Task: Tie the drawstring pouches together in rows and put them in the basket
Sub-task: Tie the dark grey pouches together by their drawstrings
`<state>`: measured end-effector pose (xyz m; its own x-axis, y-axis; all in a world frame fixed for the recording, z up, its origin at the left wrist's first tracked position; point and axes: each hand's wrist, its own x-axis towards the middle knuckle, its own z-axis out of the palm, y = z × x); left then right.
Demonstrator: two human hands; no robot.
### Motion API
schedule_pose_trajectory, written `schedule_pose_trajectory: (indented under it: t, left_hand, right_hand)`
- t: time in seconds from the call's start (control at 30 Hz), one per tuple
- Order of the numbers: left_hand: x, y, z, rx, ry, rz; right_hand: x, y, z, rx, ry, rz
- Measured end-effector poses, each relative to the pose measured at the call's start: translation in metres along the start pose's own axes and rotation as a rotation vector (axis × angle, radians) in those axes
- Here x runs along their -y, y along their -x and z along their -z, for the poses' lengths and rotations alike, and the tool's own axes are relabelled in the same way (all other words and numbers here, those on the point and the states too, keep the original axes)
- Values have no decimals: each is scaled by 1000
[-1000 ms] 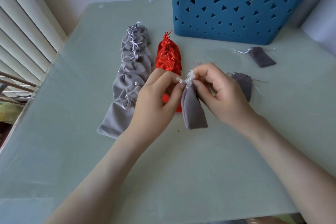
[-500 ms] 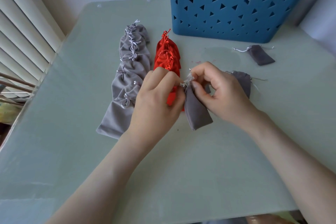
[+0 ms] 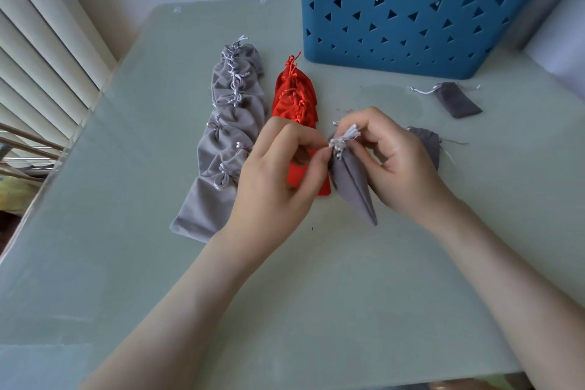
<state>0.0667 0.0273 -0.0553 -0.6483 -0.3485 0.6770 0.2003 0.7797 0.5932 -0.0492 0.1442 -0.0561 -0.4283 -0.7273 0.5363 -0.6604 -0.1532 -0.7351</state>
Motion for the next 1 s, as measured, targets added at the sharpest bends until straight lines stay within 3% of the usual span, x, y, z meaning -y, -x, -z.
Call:
schedule_pose_trajectory:
  t: [0.3, 0.53, 1.0]
  left_hand:
    - [-1, 1, 0, -15, -1, -17]
    - [2, 1, -1, -36, -53, -68]
    - [2, 2, -1, -16, -93, -135]
  right_hand:
    - [2, 0, 0, 24, 32, 31]
    - [8, 1, 6, 64, -181, -108]
    - [8, -2, 7, 118, -231, -207]
